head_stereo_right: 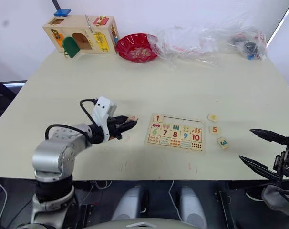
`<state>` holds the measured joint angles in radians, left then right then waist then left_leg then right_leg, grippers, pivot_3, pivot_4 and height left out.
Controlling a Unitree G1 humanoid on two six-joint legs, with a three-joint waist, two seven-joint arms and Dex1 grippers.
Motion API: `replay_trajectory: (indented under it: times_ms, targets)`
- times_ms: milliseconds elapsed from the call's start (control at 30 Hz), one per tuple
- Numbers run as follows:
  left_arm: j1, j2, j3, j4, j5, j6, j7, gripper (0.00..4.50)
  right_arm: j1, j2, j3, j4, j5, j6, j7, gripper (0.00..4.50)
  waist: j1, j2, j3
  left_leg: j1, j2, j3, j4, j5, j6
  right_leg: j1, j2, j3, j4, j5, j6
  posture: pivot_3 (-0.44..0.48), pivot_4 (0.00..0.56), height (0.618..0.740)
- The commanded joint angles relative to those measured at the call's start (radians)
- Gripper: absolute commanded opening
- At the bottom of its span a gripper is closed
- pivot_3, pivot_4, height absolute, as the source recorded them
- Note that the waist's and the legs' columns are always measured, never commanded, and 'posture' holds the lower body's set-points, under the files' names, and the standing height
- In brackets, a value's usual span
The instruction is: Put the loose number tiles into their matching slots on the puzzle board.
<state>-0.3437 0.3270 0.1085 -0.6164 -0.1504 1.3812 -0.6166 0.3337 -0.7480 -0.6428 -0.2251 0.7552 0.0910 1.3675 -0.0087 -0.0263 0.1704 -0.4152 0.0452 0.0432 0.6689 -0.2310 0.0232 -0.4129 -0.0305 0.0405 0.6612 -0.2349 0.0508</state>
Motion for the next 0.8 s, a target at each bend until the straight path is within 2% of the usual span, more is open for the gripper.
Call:
replay_trajectory:
  times_ms: [33, 100, 267, 433, 600, 733, 800]
  targets:
    - [0.021, -0.049, 0.023, -0.159, 0.028, 0.161, 0.141, 1.85, -0.013, -0.036, -0.033, 0.006, 0.037, 0.029, 0.019, 4.5, -0.001, 0.0, 0.0, 0.0, 0.0, -0.001, 0.0, 0.0, 0.0, 0.0, 0.001, 0.0, 0.0, 0.0, 0.0, 0.0, 0.15, 0.74]
    - [0.058, -0.103, 0.023, -0.216, 0.054, 0.219, 0.218, 1.85, -0.01, -0.054, -0.054, 0.02, 0.051, 0.054, 0.026, 4.5, -0.002, 0.001, 0.0, 0.0, 0.0, -0.001, 0.0, 0.0, 0.0, 0.0, 0.0, 0.0, 0.0, 0.0, 0.0, 0.0, 0.15, 0.74]
    - [0.12, -0.175, 0.014, -0.266, 0.08, 0.23, 0.339, 1.85, -0.01, -0.073, -0.082, 0.027, 0.075, 0.078, 0.05, 4.5, 0.0, 0.0, 0.0, 0.0, -0.001, -0.003, 0.0, 0.0, 0.0, 0.0, 0.0, 0.001, 0.0, 0.001, -0.003, 0.0, 0.15, 0.74]
    - [0.145, -0.235, 0.03, -0.271, 0.086, 0.221, 0.406, 1.85, -0.021, -0.088, -0.074, 0.031, 0.068, 0.085, 0.073, 4.5, -0.001, 0.0, 0.0, 0.0, -0.002, -0.004, 0.0, 0.0, 0.0, 0.001, -0.001, 0.0, -0.001, 0.0, -0.003, 0.0, 0.15, 0.74]
    - [0.16, -0.253, 0.009, -0.252, 0.085, 0.2, 0.451, 1.85, -0.027, -0.096, -0.075, 0.027, 0.071, 0.103, 0.075, 4.5, -0.001, 0.0, 0.0, 0.0, -0.002, -0.005, 0.0, 0.0, 0.0, 0.001, -0.001, 0.0, -0.001, 0.0, -0.003, 0.0, 0.15, 0.74]
    - [0.156, -0.32, 0.075, -0.276, 0.05, 0.217, 0.43, 3.31, -0.032, -0.105, -0.081, 0.024, 0.075, 0.119, 0.077, 4.5, -0.001, 0.0, 0.0, 0.0, -0.002, -0.005, 0.0, 0.0, 0.0, 0.001, -0.001, 0.001, -0.001, 0.001, -0.004, 0.0, 0.15, 0.74]
    - [0.15, -0.32, 0.12, -0.308, 0.005, 0.229, 0.374, 4.15, -0.036, -0.104, -0.077, 0.025, 0.073, 0.118, 0.076, 4.5, -0.001, 0.0, 0.0, 0.0, -0.002, -0.005, 0.0, 0.0, 0.0, 0.001, -0.001, 0.0, -0.001, 0.001, -0.004, 0.0, 0.15, 0.74]
